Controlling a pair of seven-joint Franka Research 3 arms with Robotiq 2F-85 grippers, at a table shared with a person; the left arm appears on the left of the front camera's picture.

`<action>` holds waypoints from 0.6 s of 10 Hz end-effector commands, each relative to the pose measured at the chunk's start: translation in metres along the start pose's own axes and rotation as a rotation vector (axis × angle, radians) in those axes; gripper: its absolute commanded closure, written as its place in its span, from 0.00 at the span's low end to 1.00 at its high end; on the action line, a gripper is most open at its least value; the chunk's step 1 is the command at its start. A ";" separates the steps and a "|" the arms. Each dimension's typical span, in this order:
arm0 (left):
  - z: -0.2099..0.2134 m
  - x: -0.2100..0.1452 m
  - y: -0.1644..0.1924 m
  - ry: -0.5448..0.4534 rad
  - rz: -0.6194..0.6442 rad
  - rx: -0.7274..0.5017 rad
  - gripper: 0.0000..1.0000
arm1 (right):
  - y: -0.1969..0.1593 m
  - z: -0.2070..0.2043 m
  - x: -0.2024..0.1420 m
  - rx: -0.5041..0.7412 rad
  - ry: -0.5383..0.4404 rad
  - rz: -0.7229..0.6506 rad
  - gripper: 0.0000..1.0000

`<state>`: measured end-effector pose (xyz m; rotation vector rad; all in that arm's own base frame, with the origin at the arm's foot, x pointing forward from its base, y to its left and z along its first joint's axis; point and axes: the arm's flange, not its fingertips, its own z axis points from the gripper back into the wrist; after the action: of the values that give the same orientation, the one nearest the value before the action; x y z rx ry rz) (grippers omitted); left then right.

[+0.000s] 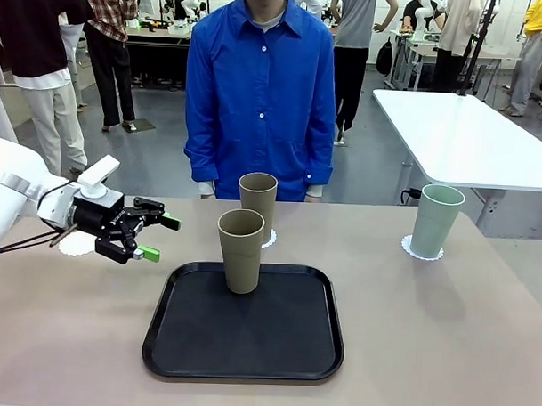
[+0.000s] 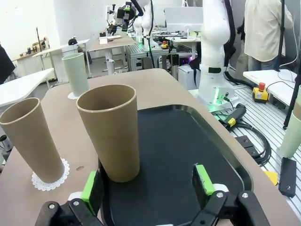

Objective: Place coasters on the table and set cups on them.
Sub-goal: Take one Reusable plastic cup from the Flat Tray and place it on a coaster set by the human.

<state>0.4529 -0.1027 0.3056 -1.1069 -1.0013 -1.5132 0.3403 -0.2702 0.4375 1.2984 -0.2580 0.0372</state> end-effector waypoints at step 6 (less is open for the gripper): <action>-0.071 -0.029 0.053 -0.040 0.105 0.031 0.00 | 0.001 0.000 0.000 0.009 -0.002 0.003 0.00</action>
<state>0.4901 -0.1644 0.2658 -1.1582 -0.9880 -1.3965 0.3403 -0.2702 0.4376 1.2984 -0.2580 0.0372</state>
